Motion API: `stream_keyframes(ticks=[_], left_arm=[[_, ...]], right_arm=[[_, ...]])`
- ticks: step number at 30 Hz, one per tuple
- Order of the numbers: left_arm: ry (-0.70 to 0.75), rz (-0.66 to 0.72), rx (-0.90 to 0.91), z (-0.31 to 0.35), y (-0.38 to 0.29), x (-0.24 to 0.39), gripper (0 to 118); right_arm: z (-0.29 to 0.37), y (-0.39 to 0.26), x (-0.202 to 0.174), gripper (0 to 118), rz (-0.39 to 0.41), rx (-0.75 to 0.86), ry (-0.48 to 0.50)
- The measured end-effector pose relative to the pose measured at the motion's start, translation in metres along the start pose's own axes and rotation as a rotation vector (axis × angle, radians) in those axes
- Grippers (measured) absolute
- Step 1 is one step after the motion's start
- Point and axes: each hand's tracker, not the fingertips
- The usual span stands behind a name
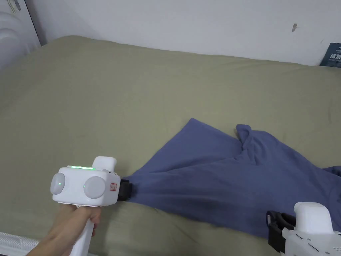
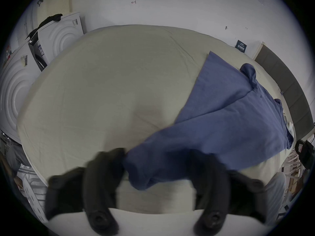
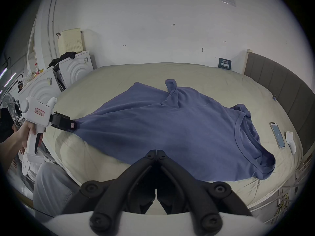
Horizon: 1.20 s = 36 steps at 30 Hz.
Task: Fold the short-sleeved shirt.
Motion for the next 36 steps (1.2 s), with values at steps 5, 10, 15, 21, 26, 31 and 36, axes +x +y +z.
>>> stream_keyframes(ticks=[5, 10, 15, 21, 26, 31, 36], left_arm=[[-0.082, 0.034, -0.015, 0.002, 0.006, 0.000, 9], [-0.062, 0.010, -0.001, -0.008, 0.012, -0.004, 8], [-0.058, 0.002, 0.035, 0.011, 0.006, 0.011, 8], [-0.074, -0.009, 0.046, 0.023, 0.005, 0.021, 8], [-0.089, 0.008, 0.043, 0.024, 0.013, 0.023, 8], [-0.086, -0.004, 0.022, 0.020, 0.018, 0.024, 8], [-0.084, -0.006, 0.010, 0.015, 0.025, 0.021, 8]], right_arm=[[0.002, -0.002, 0.007, 1, -0.021, -0.009, 0.004], [0.001, 0.003, 0.023, 1, -0.051, -0.009, -0.015], [-0.021, 0.020, 0.056, 2, -0.091, -0.029, -0.043], [-0.083, 0.072, 0.119, 2, -0.041, -0.090, -0.149], [-0.148, 0.128, 0.164, 2, 0.028, -0.133, -0.210], [-0.217, 0.163, 0.197, 111, 0.010, -0.269, -0.145], [-0.265, 0.168, 0.208, 104, 0.041, -0.360, -0.145]])
